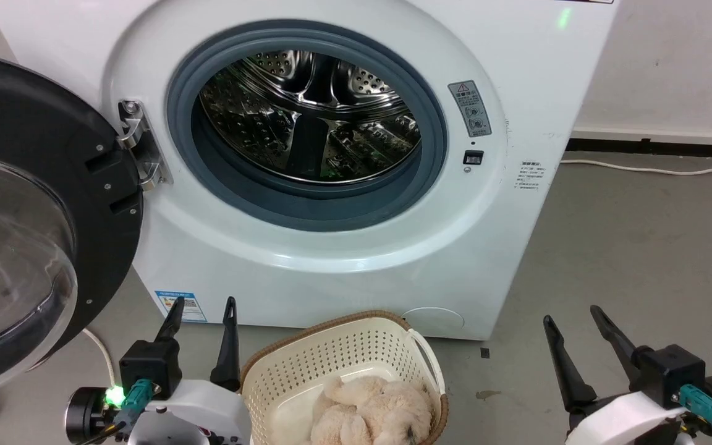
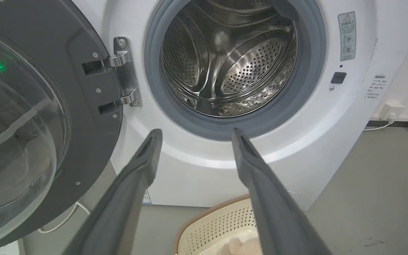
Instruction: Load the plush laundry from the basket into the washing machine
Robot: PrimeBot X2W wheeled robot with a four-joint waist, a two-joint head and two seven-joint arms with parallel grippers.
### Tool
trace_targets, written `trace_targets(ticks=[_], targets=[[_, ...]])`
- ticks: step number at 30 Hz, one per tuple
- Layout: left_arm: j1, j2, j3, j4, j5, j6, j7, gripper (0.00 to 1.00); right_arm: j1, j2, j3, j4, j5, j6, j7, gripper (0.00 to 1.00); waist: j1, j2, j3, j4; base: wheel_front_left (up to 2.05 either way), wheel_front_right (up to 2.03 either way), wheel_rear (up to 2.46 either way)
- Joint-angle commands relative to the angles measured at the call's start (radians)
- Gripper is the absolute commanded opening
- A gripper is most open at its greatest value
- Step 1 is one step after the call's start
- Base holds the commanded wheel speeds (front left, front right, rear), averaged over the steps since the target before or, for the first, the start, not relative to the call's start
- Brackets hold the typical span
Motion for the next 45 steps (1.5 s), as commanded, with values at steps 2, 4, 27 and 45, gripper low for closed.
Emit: trace_targets(ticks=[2, 4, 27, 45], targets=[[0.015, 0.000, -0.011, 0.000, -0.015, 0.008, -0.013, 1.00, 0.017, 0.000, -0.004, 0.001, 0.015, 0.000, -0.014, 1.00, 0.0000, 0.0000, 0.004, 0.000, 0.00, 0.00, 0.00], [0.012, 0.000, -0.014, 0.002, -0.022, 0.009, -0.016, 1.00, 0.018, 0.000, -0.005, 0.000, 0.020, 0.000, -0.017, 1.00, 0.0000, 0.0000, 0.007, 0.000, 0.00, 0.00, 0.00], [-0.105, 0.000, -0.108, 0.150, -0.126, 0.025, 0.003, 1.00, 0.004, -0.001, -0.028, -0.018, 0.077, 0.000, -0.052, 1.00, 0.0000, 0.0000, 0.103, -0.017, 0.00, 0.00, 0.00], [-0.271, 0.000, -0.255, 0.415, -0.263, 0.045, 0.053, 1.00, -0.028, -0.001, -0.058, -0.028, 0.136, 0.000, -0.095, 1.00, 0.0000, 0.0000, 0.250, -0.047, 0.00, 0.00, 0.00]])
